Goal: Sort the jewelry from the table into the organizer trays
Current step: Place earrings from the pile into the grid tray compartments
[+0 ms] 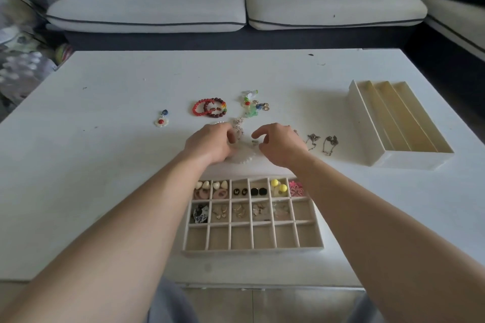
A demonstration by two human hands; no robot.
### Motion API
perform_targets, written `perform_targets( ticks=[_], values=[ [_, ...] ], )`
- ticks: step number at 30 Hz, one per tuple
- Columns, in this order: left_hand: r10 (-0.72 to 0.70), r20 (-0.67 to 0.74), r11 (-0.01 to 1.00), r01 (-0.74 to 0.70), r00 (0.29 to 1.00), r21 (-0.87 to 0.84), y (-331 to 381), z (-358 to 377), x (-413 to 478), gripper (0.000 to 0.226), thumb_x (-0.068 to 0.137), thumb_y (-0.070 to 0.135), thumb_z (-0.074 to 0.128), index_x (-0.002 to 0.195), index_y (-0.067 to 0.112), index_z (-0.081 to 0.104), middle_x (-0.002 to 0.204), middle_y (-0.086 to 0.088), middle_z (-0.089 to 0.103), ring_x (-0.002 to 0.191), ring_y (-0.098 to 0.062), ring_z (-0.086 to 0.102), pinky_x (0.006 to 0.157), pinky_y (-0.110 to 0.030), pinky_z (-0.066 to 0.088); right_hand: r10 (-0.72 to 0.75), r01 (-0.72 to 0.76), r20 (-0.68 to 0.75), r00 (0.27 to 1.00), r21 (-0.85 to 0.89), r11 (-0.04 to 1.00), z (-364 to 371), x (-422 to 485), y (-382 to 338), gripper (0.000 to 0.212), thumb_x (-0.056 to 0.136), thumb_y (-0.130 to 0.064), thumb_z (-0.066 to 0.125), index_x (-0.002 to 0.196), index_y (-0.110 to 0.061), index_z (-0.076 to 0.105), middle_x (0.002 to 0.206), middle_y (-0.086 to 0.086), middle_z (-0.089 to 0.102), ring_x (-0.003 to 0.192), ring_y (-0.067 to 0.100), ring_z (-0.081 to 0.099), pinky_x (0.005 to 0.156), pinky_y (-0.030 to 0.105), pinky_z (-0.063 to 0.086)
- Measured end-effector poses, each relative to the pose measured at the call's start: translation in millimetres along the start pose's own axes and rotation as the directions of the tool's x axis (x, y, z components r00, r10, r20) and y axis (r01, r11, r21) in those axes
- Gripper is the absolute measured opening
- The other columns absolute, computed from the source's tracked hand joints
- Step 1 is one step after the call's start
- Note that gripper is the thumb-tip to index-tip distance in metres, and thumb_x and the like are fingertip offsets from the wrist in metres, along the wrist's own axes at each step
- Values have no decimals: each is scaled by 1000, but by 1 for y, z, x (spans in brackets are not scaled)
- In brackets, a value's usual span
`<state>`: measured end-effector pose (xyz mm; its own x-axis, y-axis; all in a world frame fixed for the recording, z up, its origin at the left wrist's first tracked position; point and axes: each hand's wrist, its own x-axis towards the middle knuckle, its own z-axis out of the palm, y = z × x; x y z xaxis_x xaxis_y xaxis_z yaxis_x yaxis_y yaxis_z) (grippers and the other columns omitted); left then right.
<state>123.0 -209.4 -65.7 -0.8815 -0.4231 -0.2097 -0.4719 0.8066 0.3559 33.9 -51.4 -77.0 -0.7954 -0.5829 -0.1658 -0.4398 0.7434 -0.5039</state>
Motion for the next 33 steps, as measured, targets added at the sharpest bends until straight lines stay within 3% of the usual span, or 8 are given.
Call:
perform_targets(
  ticks=[7,14,17,21,23,26,29,33],
  values=[
    [2,11,1000,-2,1000,-20,0,-1,3,13,85,31,73,87,35,60,89,13,57,85,-19,62,73,-31,48,-17,13,-44,999,-90,996,6,5,1,7,93,-32,66,98,-37,70,97,-7,68,80,17,65,57,25,46],
    [-6,16,1000,6,1000,-26,2,-4,-2,12,88,24,63,92,35,62,98,8,61,91,-20,63,78,-33,52,-105,77,-88,991,-275,958,7,-2,-2,23,96,-10,53,100,-22,72,103,-1,66,86,25,65,70,38,59],
    [-7,-54,999,5,998,-36,6,-5,-4,8,90,27,61,93,35,62,99,8,65,90,-20,63,78,-34,53,-113,79,-110,987,-275,958,5,-4,-3,22,98,-12,51,101,-23,69,103,-3,61,86,24,63,70,37,56],
    [8,-98,955,-37,995,-294,18,-8,-6,7,90,28,67,96,30,69,98,11,68,89,-15,64,78,-32,53,-61,66,-143,988,26,997,-6,-7,-8,14,98,-22,53,96,-28,66,101,-4,64,86,21,63,72,36,55],
    [18,-50,862,-41,999,-505,29,-11,-12,11,90,29,72,99,23,71,94,8,70,79,-13,63,69,-28,48,-20,49,-111,994,265,963,-15,-13,-13,11,99,-22,56,91,-25,63,90,-3,70,72,16,69,61,33,56],
    [41,-27,765,-48,999,-643,40,-12,-20,15,90,34,75,99,22,72,90,6,76,68,-10,64,59,-23,47,48,-18,-43,998,531,847,-28,-26,-14,9,98,-18,61,95,-14,68,80,2,73,54,11,67,40,21,45],
    [15,-34,683,-35,999,-729,42,-14,-26,11,90,27,76,99,20,75,90,4,78,68,-5,67,55,-18,48,82,-71,20,996,730,680,-41,-38,-10,8,96,-15,68,95,-9,73,79,5,75,63,16,69,50,22,51],
    [40,19,619,-10,999,-785,50,-22,-39,8,92,27,74,96,20,76,83,7,77,71,-4,67,60,-19,50,83,-130,101,991,833,538,-57,-54,-5,7,94,-15,70,91,-9,74,81,7,76,66,15,68,62,27,55]
  ],
)
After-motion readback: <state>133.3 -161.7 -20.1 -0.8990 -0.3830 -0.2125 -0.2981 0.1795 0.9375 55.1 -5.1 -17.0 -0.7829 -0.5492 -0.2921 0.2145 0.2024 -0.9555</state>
